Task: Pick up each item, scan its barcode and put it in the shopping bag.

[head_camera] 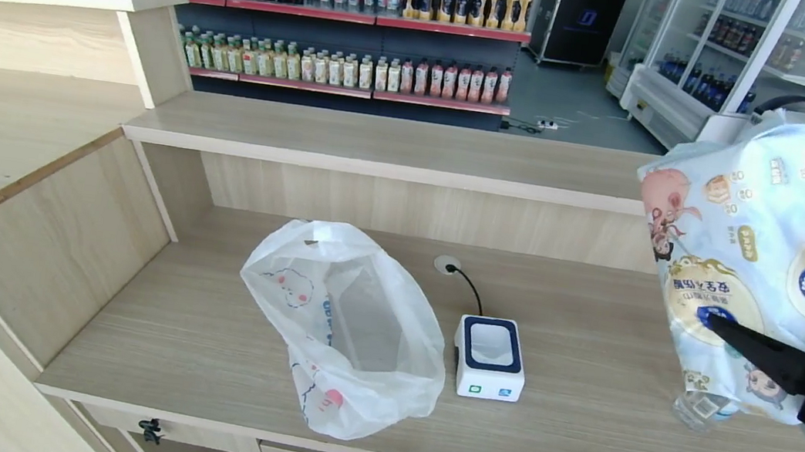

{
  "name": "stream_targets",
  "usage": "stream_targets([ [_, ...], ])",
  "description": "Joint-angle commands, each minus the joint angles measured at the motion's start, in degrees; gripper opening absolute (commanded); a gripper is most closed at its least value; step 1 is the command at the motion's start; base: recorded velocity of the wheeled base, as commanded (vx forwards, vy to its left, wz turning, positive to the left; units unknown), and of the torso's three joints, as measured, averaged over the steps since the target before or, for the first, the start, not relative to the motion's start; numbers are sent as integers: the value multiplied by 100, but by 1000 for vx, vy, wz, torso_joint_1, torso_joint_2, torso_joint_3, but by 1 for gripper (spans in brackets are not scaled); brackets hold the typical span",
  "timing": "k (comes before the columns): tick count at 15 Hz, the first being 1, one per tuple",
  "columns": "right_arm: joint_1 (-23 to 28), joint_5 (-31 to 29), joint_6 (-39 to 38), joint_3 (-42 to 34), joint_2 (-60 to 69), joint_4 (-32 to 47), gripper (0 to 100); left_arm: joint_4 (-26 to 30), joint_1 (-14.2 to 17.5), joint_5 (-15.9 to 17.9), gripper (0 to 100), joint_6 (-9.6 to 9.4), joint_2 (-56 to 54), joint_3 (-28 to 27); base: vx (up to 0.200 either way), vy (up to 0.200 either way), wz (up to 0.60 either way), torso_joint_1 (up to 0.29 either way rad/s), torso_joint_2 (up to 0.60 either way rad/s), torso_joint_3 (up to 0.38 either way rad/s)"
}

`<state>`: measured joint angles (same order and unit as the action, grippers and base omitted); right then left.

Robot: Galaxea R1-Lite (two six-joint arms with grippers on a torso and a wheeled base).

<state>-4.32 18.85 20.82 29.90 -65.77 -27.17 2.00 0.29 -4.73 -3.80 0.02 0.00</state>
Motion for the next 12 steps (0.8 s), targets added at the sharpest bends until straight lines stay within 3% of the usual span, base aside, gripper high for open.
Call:
stream_targets([
  [1,-755,-593,-1080,429,126,801,0,2,6,-2,100,2,-2,0,0,0,600,7,-2,2],
  [3,-1247,-206,-2161,534,170,1293,0,2,-3,-2,100,2,-2,0,0,0,300,6,1,-1],
  [6,-1221,673,-2372,402,-367,1285,0,2,-3,-2,100,2,-2,0,0,0,0,0,0,0],
  [12,660,2106,-2363,525,-1615,1293,0,2,6,-2,100,2,-2,0,0,0,0,0,0,0],
])
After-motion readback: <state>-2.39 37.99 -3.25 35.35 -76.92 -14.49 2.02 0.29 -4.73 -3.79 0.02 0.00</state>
